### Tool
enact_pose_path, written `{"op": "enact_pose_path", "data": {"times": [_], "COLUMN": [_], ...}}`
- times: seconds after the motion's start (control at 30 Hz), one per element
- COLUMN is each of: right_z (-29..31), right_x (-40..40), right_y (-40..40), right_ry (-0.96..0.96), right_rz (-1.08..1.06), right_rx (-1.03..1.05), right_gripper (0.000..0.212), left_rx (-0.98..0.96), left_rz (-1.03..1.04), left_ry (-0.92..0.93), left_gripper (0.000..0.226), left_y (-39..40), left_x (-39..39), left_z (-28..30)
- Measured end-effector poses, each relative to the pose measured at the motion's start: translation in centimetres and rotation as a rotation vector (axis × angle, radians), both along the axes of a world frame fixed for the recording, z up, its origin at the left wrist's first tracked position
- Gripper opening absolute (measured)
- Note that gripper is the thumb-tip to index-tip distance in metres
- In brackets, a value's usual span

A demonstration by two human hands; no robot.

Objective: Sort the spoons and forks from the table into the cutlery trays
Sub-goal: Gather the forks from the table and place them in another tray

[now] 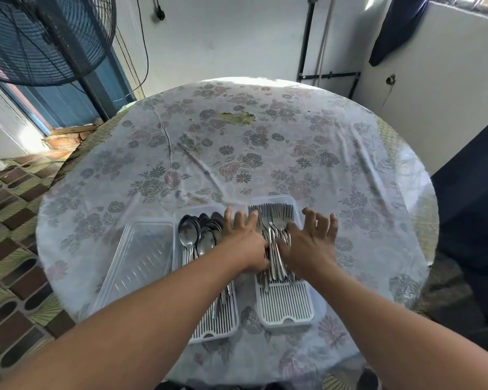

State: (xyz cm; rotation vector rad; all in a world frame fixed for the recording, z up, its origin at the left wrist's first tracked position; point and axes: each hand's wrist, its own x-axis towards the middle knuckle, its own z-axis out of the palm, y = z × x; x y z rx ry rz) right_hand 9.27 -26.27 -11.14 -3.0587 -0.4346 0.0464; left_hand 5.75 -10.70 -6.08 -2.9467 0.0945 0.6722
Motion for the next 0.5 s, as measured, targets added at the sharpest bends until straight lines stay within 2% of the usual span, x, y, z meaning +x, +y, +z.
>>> {"op": "enact_pose_path", "data": {"times": [0.07, 0.23, 0.33, 0.5], "right_z": [-0.1, -0.2, -0.1, 0.0], "right_x": [0.2, 0.9, 0.6, 0.1], "right_y": [0.0, 0.3, 0.4, 0.3], "right_ry": [0.055, 0.128, 0.102, 0.116], "right_rz": [-0.016, -0.018, -0.027, 0.003], "right_rx": [-0.028, -0.033, -0.011, -0.061], "right_gripper": [0.064, 0.069, 0.072, 0.070], "left_rx": [-0.013, -0.011, 0.056, 0.145], "left_rz": [0.033, 0.079, 0.030, 0.070], "left_ry": [-0.009, -0.254, -0.181, -0.089], "left_gripper": [0.053, 0.047, 0.053, 0.068], "left_y": [-0.1, 1.3, 1.3, 0.2], "left_x": [-0.3, -0.6, -0.1, 1.6], "left_z": [-0.3, -0.8, -0.6, -1.2]}}
